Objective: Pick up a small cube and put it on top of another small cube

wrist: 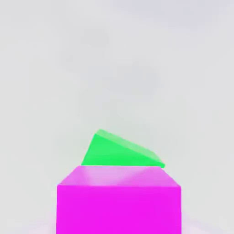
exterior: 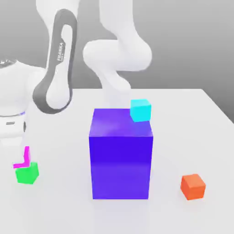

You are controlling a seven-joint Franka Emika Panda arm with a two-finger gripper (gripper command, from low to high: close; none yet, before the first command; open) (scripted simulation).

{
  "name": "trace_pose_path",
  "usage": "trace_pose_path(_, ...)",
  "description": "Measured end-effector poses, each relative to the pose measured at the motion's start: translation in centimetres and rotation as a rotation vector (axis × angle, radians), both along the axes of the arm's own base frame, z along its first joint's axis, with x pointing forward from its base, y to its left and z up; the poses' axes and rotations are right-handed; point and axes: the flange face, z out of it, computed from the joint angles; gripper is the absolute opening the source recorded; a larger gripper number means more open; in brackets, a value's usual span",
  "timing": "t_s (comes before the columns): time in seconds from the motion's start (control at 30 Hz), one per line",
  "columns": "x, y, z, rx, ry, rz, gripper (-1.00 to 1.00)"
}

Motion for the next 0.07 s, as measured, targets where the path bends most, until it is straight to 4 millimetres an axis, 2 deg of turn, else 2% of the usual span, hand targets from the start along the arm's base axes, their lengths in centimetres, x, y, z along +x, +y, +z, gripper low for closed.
trace_pose_path(0.03, -0.06, 0.06, -0.43, 0.004, 0.0, -0.001, -1.0)
trace_pose_path(0.07, -0.1, 0.1, -0.7, 0.006, 0.001, -0.001, 1.0)
